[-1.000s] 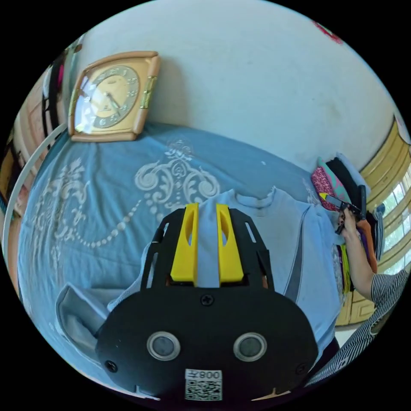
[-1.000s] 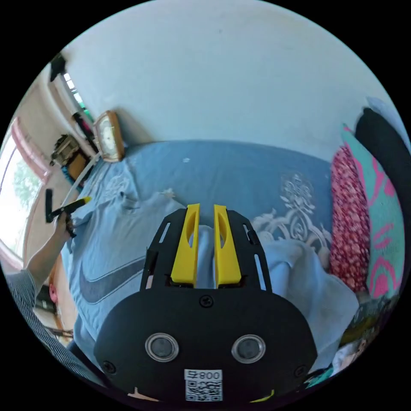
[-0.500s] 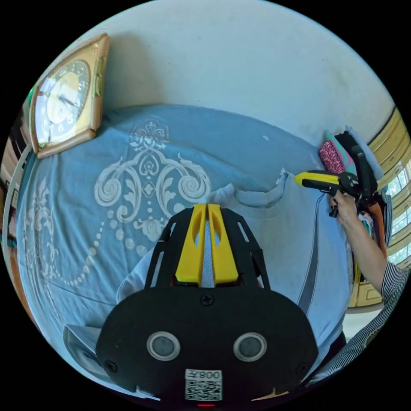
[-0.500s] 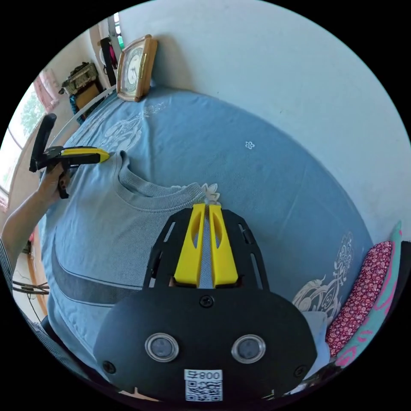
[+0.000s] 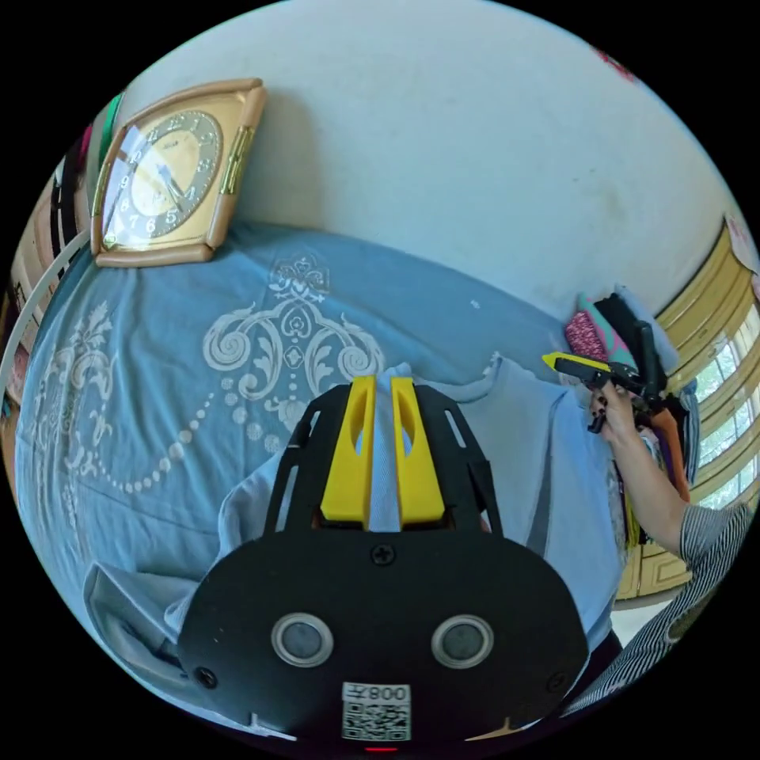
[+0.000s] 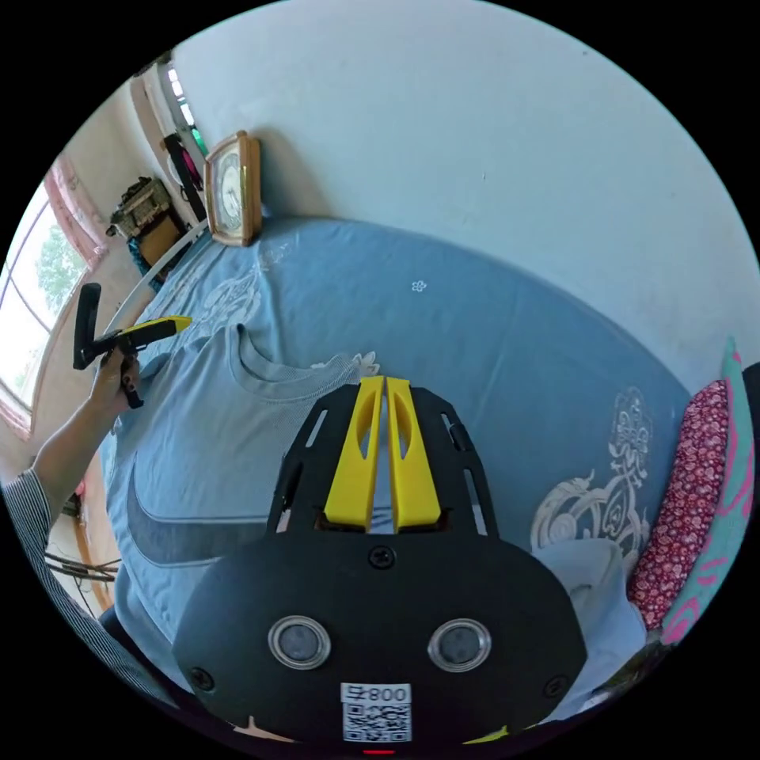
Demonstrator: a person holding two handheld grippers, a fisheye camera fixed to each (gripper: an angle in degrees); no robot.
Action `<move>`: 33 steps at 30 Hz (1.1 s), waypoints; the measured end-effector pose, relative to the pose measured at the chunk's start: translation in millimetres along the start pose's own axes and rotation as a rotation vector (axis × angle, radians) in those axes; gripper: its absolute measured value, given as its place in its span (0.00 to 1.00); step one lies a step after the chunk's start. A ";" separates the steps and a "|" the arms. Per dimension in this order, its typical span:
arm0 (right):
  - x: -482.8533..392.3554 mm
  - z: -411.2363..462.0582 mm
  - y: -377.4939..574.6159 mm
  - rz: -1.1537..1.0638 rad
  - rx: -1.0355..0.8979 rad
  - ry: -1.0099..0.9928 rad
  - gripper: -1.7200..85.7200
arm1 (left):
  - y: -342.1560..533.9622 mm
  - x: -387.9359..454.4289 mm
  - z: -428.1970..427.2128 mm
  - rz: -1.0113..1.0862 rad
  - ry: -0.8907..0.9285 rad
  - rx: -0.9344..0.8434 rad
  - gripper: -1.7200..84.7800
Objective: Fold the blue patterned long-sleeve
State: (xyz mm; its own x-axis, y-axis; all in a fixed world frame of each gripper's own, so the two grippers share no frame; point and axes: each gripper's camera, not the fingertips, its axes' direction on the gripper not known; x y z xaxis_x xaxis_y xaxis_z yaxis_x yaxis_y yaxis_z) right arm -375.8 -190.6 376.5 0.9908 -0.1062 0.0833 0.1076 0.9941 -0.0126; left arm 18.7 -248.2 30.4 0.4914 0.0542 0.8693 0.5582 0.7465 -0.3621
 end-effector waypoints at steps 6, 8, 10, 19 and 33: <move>-24.7 -53.0 123.5 -0.026 -0.078 0.136 0.02 | 83.3 6.9 -31.8 -0.076 -0.182 -0.085 0.03; -17.6 -35.9 160.7 0.042 -0.170 0.222 0.02 | 98.9 3.1 -18.5 -0.107 -0.293 -0.197 0.03; -14.1 -19.8 174.7 0.058 -0.204 0.208 0.02 | 108.1 4.4 -14.2 -0.112 -0.300 -0.191 0.02; -20.9 -63.0 229.2 0.172 -0.196 0.232 0.02 | 115.9 37.4 -16.8 -0.175 -0.407 -0.223 0.02; -52.9 -109.9 376.6 0.294 -0.058 0.084 0.02 | 89.4 130.8 0.4 -0.132 -0.120 -0.114 0.03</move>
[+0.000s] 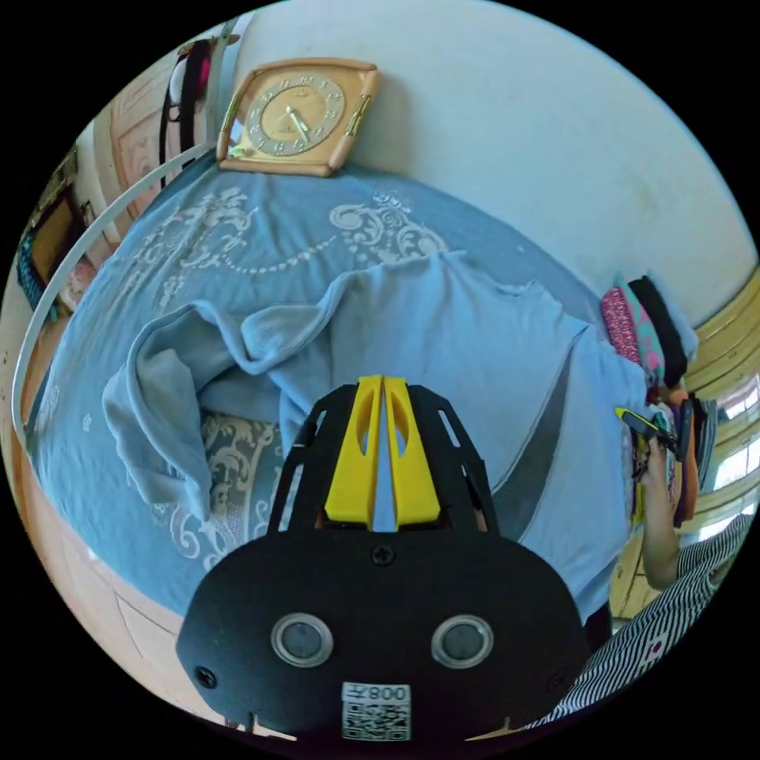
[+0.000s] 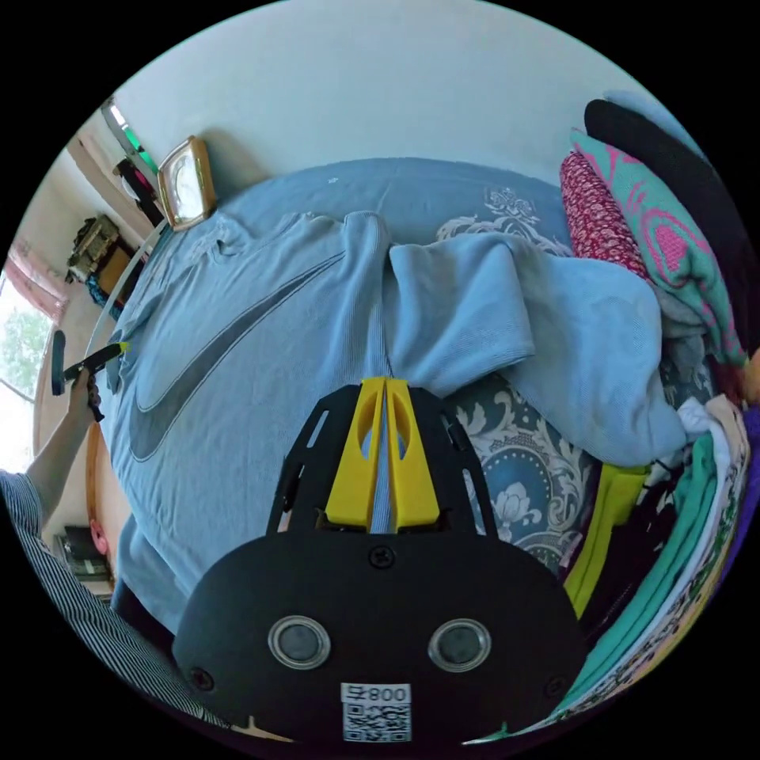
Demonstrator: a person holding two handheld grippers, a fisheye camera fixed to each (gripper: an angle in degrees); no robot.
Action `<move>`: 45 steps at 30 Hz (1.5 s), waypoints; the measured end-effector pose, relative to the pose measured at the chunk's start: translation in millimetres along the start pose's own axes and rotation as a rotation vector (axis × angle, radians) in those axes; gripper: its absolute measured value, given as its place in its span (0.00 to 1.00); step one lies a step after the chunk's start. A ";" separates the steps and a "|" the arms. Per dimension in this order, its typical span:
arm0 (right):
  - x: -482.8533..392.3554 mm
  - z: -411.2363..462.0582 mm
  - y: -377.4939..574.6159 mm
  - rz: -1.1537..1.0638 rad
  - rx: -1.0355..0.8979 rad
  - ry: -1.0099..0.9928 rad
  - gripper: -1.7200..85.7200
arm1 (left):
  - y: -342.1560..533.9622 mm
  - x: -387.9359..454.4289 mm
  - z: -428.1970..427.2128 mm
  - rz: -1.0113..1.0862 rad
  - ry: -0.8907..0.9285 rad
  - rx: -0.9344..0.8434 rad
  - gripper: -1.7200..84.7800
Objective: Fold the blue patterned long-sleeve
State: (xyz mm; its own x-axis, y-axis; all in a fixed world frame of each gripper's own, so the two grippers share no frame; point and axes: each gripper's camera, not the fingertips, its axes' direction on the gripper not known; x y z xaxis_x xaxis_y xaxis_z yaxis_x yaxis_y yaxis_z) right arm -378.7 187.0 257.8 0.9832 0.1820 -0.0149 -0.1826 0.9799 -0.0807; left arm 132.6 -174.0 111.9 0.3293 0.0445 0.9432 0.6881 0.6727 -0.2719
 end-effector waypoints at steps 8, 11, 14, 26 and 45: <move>33.1 -19.3 128.3 0.269 0.153 -0.017 0.02 | -73.7 185.8 91.3 0.459 0.511 -0.165 0.08; 37.1 -1.1 157.0 0.290 0.124 0.001 0.02 | -99.4 300.7 130.3 0.683 0.691 -0.231 0.10; 42.8 22.1 179.4 0.285 0.080 -0.002 0.02 | -114.2 412.6 156.4 0.905 0.766 -0.255 0.10; 100.1 37.3 244.3 0.349 0.128 -0.205 0.02 | -112.5 601.1 241.9 1.131 0.610 -0.332 0.06; 70.2 3.2 267.2 0.222 0.458 -0.547 0.10 | -55.1 318.9 200.3 -0.051 0.889 -0.088 0.04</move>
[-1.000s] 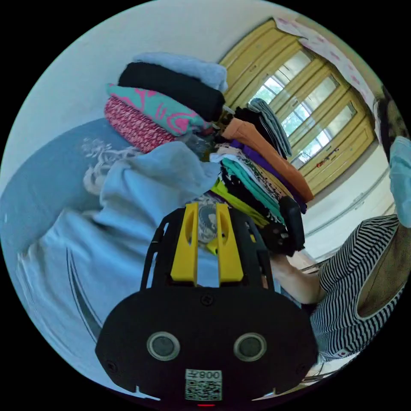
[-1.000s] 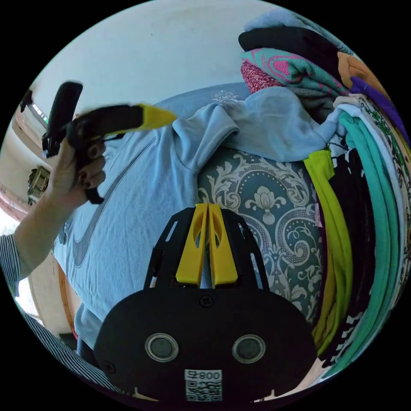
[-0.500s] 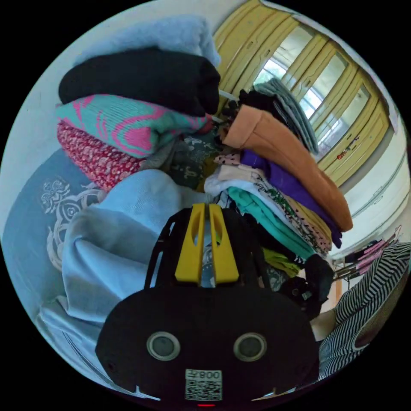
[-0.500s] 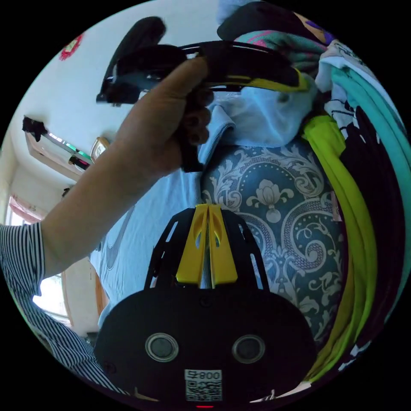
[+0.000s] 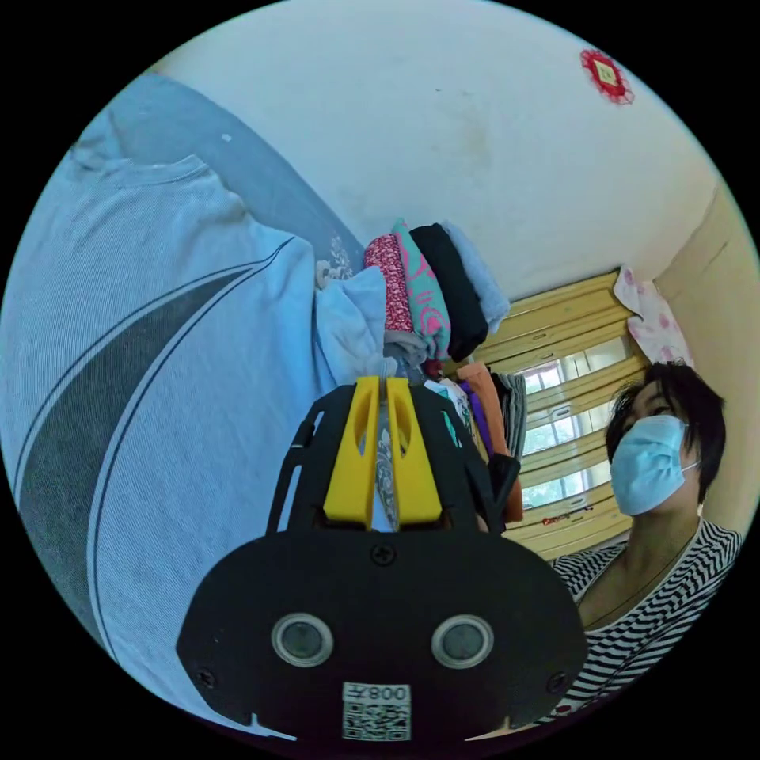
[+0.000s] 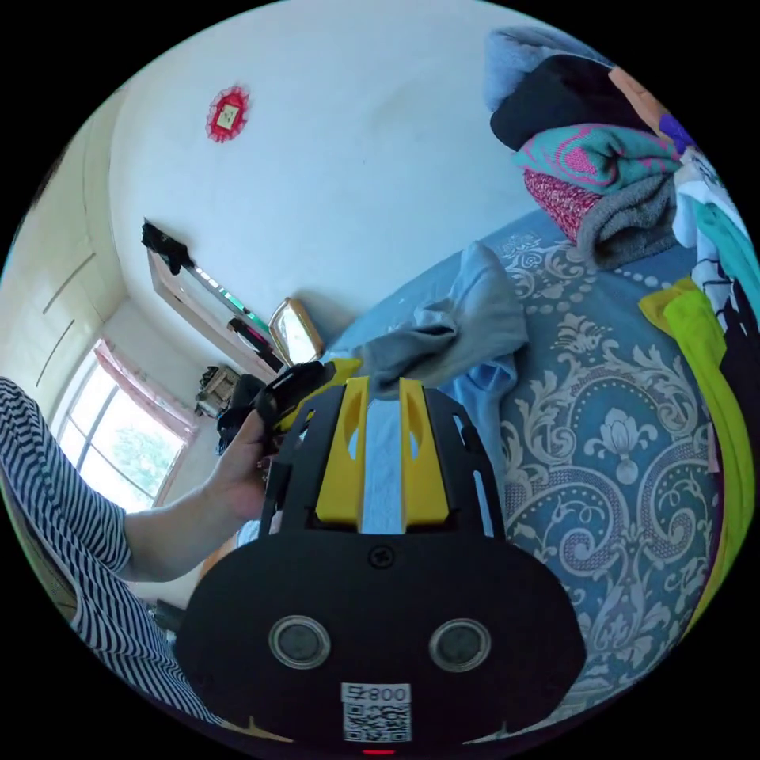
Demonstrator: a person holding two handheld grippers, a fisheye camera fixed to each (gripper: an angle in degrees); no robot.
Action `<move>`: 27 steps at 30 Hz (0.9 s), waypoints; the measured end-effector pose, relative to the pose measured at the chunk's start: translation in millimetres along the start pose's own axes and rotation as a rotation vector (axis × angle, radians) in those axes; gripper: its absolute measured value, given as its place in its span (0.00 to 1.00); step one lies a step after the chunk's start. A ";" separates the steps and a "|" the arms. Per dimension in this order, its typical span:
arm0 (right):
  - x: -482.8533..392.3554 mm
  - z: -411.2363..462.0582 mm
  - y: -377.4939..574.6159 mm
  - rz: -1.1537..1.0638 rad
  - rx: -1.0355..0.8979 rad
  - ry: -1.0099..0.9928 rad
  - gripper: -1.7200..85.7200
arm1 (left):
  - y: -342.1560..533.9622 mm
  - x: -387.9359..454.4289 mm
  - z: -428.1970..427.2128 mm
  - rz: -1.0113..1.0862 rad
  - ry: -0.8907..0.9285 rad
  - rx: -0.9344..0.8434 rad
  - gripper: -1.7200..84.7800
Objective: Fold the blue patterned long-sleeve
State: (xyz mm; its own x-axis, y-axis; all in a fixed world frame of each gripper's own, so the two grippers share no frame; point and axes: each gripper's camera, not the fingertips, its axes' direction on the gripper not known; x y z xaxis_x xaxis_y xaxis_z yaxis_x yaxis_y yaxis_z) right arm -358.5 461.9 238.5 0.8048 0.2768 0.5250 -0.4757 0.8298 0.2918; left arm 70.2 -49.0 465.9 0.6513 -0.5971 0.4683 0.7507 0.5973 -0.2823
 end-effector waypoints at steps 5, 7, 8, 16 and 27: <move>-23.6 37.3 -11.2 -0.066 -0.113 0.015 0.11 | 16.9 -23.8 -5.1 -0.064 0.003 0.001 0.05; -34.7 48.6 -17.1 -0.098 -0.155 0.032 0.11 | 20.0 -27.3 -7.0 -0.051 -0.010 -0.029 0.06; -40.6 57.9 -20.6 -0.113 -0.187 0.046 0.11 | 22.1 -27.5 -10.8 -0.036 -0.042 -0.042 0.06; -82.6 105.5 -47.5 -0.187 -0.347 0.159 0.11 | 11.8 -11.3 -29.2 0.182 -0.238 -0.113 0.11; -131.9 123.2 -91.0 -0.228 -0.377 0.224 0.10 | -4.8 1.7 59.7 0.557 -0.573 -0.518 0.08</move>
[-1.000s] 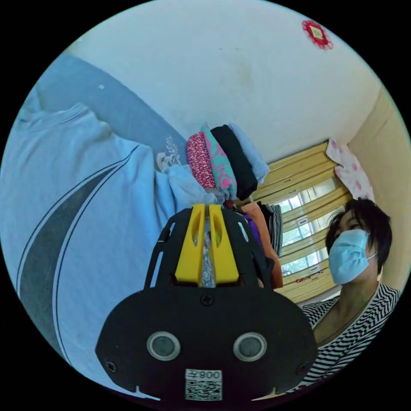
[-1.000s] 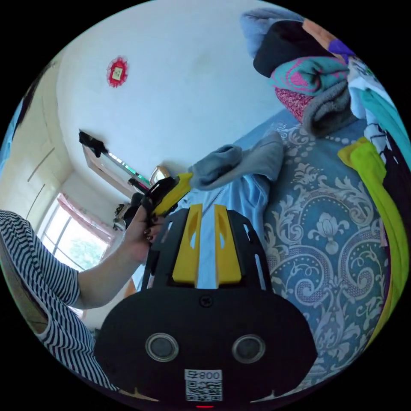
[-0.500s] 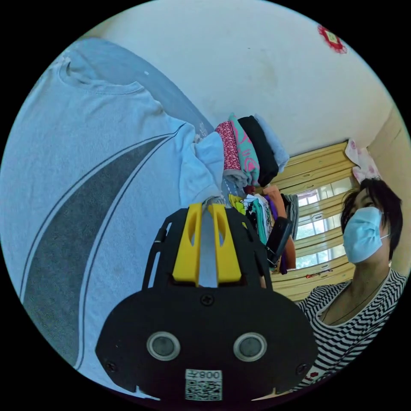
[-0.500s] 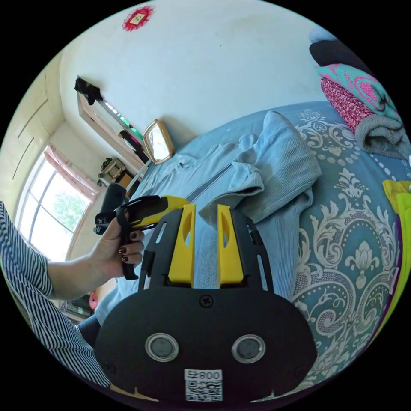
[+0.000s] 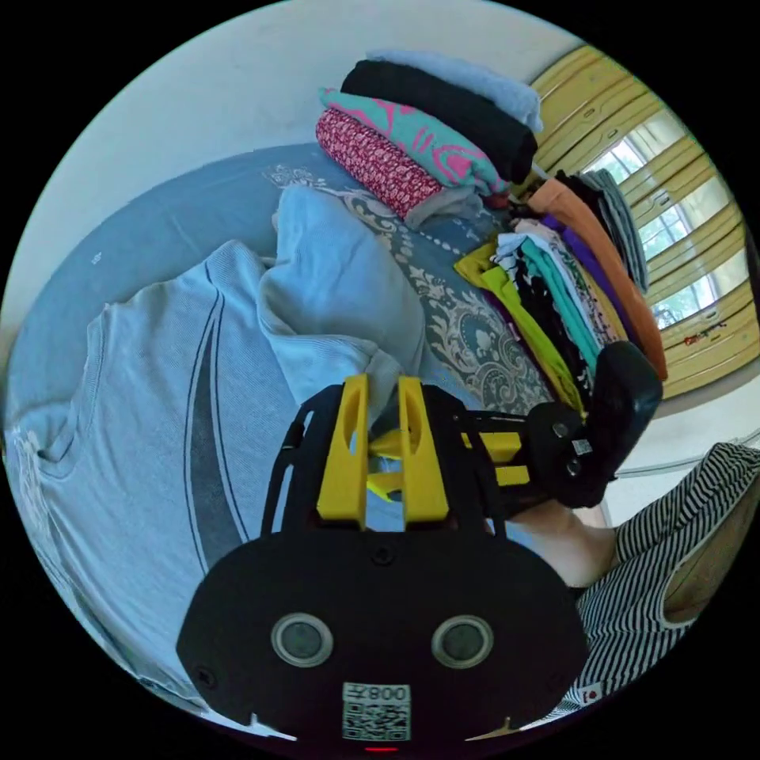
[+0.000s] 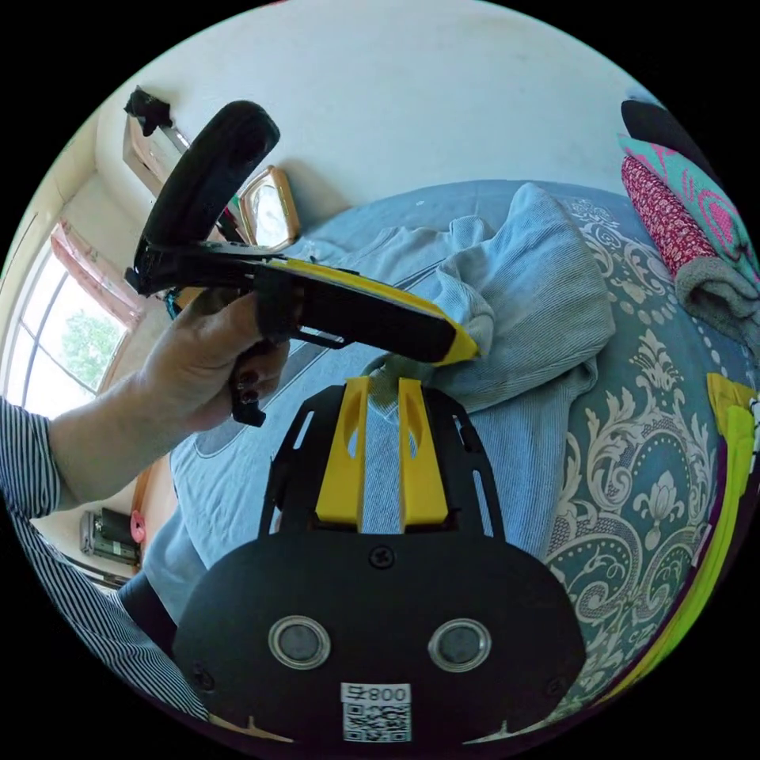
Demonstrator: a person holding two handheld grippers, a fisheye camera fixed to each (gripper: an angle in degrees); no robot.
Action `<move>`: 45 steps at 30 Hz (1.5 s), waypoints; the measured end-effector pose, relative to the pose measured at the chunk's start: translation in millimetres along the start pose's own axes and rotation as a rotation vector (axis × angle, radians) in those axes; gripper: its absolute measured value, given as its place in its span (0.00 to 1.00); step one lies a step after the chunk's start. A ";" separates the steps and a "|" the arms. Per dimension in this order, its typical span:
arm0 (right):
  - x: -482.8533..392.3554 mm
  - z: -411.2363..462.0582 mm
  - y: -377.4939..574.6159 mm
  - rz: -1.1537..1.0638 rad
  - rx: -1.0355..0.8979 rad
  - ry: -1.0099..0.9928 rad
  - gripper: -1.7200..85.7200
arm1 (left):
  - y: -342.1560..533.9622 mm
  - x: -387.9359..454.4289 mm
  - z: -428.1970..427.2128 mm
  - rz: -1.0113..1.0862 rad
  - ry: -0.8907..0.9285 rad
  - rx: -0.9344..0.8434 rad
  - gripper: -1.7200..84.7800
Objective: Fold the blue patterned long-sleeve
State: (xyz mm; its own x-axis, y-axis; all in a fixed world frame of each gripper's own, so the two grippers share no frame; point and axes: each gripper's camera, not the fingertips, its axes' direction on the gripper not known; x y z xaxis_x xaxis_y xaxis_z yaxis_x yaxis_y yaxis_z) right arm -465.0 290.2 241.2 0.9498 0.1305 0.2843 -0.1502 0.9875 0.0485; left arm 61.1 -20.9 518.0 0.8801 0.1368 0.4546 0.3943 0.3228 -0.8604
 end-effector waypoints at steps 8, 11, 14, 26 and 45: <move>-26.1 -25.2 -42.6 -0.027 0.001 0.015 0.06 | 81.1 -57.2 -22.1 -0.217 0.181 0.205 0.05; -42.9 -51.7 -60.6 -0.058 0.064 -0.027 0.06 | 121.5 -83.3 -35.9 -0.314 0.294 0.321 0.05; -62.4 -83.6 -78.0 -0.089 0.159 -0.136 0.05 | 161.2 -104.1 -54.8 -0.371 0.378 0.441 0.05; -199.1 -82.9 -151.2 -0.278 0.123 -0.523 0.05 | 328.1 -164.8 -121.8 -0.503 0.320 0.514 0.05; -351.8 1.6 -269.5 -0.348 -0.140 -0.619 0.06 | 459.9 -273.0 -146.4 -0.614 0.280 0.403 0.05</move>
State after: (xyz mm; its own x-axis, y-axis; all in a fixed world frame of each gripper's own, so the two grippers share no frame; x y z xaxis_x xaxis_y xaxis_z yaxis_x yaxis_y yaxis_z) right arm -759.1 -22.0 129.6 0.6006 -0.2266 0.7668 0.2087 0.9702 0.1232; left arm 40.8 -46.9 -35.5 0.5907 -0.3996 0.7010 0.7525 0.5864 -0.2998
